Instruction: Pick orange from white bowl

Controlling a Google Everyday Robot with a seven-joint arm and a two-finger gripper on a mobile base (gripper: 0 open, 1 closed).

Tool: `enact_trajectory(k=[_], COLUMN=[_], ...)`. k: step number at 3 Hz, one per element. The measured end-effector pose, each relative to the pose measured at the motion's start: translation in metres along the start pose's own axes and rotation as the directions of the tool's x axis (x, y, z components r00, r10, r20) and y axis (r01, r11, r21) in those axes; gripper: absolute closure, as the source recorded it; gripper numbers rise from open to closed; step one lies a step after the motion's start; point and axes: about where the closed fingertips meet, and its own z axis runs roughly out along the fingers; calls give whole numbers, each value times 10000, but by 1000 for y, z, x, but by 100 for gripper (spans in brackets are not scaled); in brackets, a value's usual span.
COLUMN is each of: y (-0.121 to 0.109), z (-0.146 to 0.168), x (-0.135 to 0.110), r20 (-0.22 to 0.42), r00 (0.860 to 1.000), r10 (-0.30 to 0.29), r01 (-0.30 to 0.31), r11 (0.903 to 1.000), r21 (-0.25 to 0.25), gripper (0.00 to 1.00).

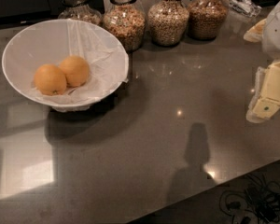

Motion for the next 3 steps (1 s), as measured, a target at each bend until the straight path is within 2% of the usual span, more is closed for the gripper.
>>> enact_trajectory(k=[1,2,3], y=[0,-4,-11], z=[0,4,27], x=[0,-13,-52], r20=[1,188,640], r00=[10000,9996,9934], r10=[-2,-229,-954], r01=[2,230,967], r11=[10000,9997,9952], r21=[0,-45,-172], gripper=[0,0,0])
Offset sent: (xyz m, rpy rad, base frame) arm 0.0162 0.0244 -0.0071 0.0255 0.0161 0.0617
